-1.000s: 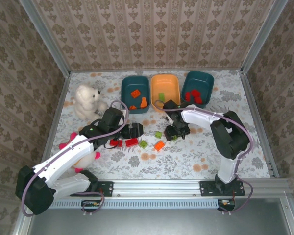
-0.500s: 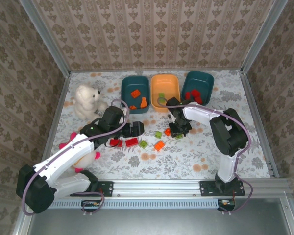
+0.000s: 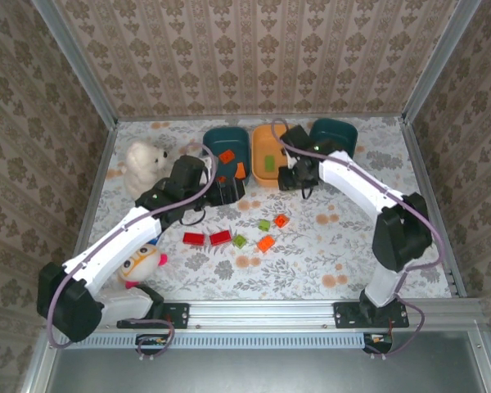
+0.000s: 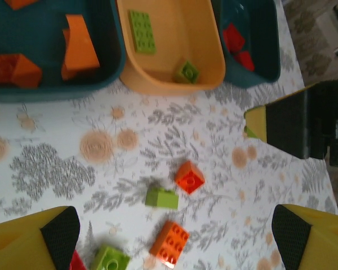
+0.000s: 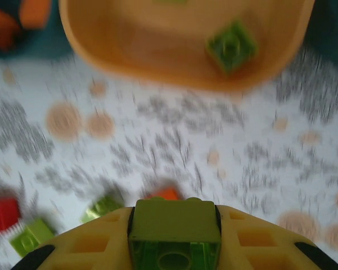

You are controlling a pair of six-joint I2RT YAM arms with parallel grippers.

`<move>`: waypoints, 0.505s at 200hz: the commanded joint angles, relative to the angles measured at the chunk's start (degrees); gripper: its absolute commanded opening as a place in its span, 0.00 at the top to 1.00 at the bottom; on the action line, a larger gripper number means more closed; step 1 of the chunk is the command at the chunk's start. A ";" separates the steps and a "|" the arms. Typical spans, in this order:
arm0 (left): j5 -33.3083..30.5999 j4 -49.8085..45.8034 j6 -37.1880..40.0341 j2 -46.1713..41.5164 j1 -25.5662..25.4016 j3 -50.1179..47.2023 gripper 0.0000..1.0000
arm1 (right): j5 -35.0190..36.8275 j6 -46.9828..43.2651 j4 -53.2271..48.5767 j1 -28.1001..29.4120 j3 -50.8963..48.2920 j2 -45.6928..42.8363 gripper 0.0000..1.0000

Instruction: Sort the legos into containers by color

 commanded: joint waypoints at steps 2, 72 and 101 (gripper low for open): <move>2.94 2.50 -0.75 3.22 2.99 4.42 0.08 | 3.26 1.49 -0.72 -1.39 8.46 8.59 0.70; 5.90 2.15 1.87 11.00 7.01 13.40 0.08 | 1.80 2.20 -5.95 -5.24 30.56 31.25 0.65; 5.42 1.34 1.65 10.83 6.97 13.00 0.08 | 0.36 1.36 -8.16 -5.32 35.74 34.44 0.47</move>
